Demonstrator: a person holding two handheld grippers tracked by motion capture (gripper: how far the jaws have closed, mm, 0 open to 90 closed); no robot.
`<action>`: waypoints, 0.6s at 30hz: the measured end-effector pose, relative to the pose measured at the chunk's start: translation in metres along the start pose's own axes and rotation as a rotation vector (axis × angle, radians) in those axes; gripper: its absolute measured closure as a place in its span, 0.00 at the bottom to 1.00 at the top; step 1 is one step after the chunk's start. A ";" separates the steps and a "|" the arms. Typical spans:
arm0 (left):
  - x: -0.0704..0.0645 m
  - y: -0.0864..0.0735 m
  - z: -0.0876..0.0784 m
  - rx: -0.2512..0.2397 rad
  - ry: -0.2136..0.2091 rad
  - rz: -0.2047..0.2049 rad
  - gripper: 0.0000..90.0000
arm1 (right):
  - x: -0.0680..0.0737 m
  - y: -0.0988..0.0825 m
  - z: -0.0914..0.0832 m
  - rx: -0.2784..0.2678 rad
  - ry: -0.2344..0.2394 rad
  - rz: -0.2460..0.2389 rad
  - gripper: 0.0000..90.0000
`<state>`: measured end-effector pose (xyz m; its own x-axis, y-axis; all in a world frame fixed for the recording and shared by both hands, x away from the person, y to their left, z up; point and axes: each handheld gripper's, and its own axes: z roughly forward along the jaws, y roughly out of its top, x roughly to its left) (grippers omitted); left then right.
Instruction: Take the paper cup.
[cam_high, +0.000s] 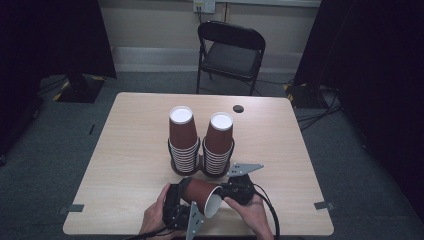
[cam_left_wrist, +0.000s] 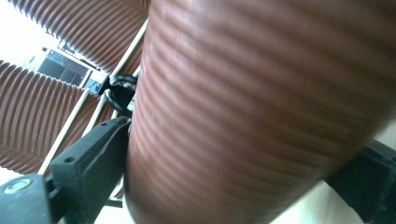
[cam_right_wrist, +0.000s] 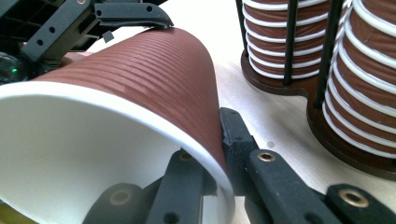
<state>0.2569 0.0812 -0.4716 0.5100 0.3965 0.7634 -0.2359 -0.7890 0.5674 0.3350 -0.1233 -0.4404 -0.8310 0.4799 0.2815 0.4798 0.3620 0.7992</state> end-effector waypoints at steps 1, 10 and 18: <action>0.000 0.001 0.000 0.000 0.001 -0.009 0.07 | 0.000 0.001 0.000 -0.001 -0.003 -0.002 0.96; -0.004 0.008 0.003 -0.030 -0.012 0.003 0.07 | -0.003 0.005 0.008 0.015 0.014 0.008 0.96; -0.007 0.015 0.003 -0.042 -0.023 0.024 0.09 | -0.003 0.006 0.013 0.032 0.016 0.021 0.97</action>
<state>0.2522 0.0653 -0.4694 0.5221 0.3665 0.7701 -0.2828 -0.7775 0.5618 0.3442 -0.1126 -0.4432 -0.8252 0.4745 0.3065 0.5053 0.3775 0.7760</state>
